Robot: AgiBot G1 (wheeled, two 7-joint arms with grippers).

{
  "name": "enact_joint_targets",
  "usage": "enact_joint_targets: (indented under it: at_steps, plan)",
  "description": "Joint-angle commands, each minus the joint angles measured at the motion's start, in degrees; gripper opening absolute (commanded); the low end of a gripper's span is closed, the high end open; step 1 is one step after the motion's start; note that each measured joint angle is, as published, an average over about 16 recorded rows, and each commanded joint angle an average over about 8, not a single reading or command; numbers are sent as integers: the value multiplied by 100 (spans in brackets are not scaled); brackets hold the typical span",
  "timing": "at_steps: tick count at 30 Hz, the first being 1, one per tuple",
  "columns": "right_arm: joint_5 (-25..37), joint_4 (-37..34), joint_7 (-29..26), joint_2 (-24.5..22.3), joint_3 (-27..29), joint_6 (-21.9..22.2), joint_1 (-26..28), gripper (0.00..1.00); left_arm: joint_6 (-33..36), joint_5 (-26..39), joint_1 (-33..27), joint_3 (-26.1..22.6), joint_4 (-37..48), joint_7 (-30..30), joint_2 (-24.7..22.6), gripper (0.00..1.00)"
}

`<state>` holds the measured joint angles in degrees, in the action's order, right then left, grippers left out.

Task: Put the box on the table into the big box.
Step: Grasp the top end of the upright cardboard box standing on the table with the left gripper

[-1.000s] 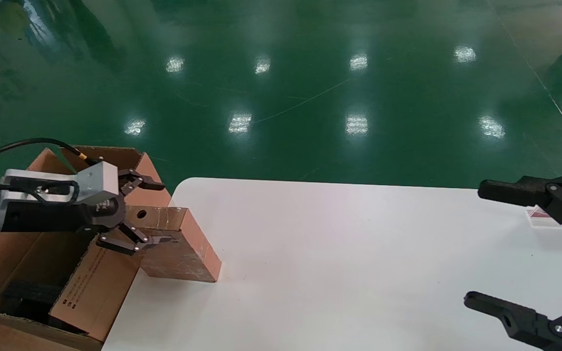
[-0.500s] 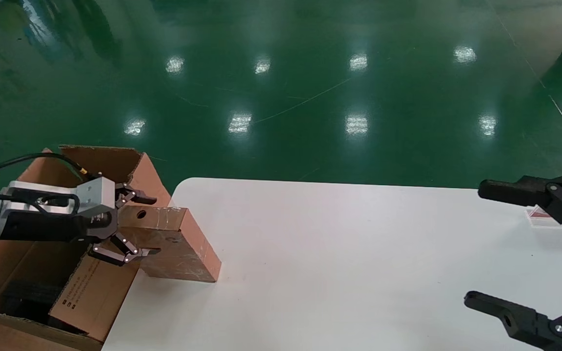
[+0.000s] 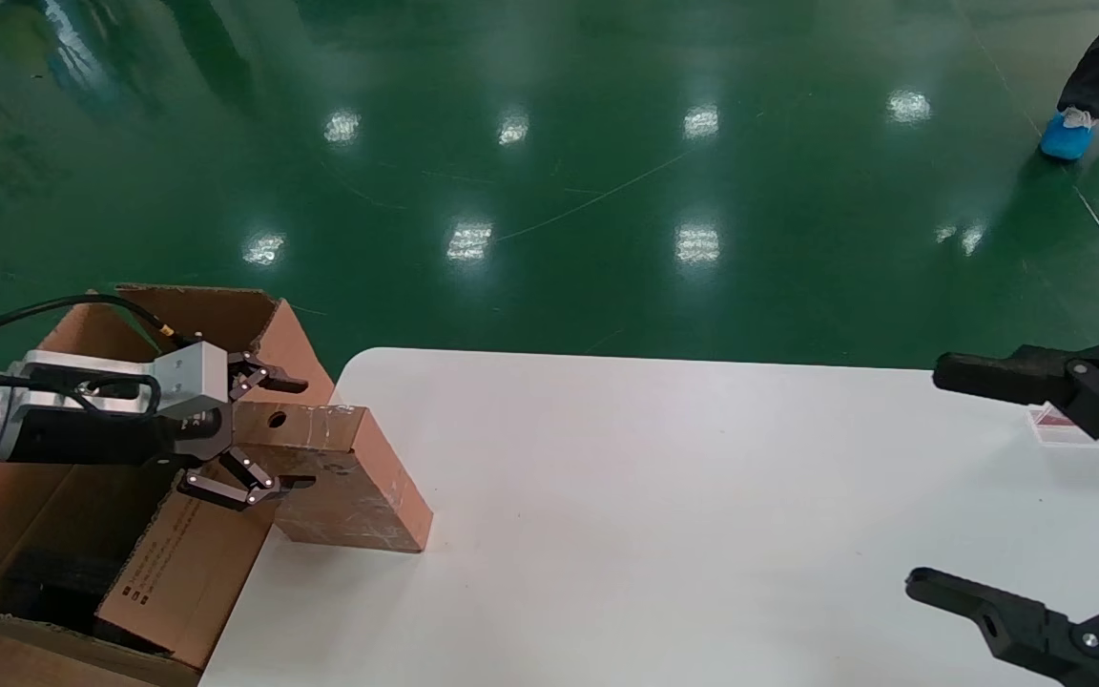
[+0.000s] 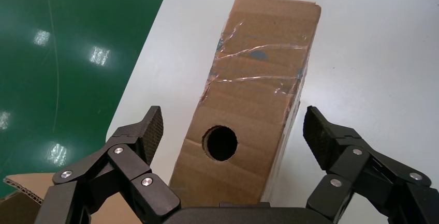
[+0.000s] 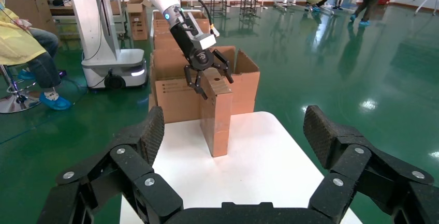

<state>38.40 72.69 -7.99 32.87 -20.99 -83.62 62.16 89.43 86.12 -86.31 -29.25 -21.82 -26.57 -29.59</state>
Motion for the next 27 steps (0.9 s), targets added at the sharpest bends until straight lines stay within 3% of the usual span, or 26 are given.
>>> enact_joint_targets:
  at_steps: [1, 27]
  plan:
    - [0, 0, 0, 0, 0, 0, 0, 0, 26, 23, -55, -27, 55, -51, -12, 0]
    - [-1, 0, 1, -1, -2, 1, 0, 0, 108, -78, -457, -391, 547, -252, -118, 0]
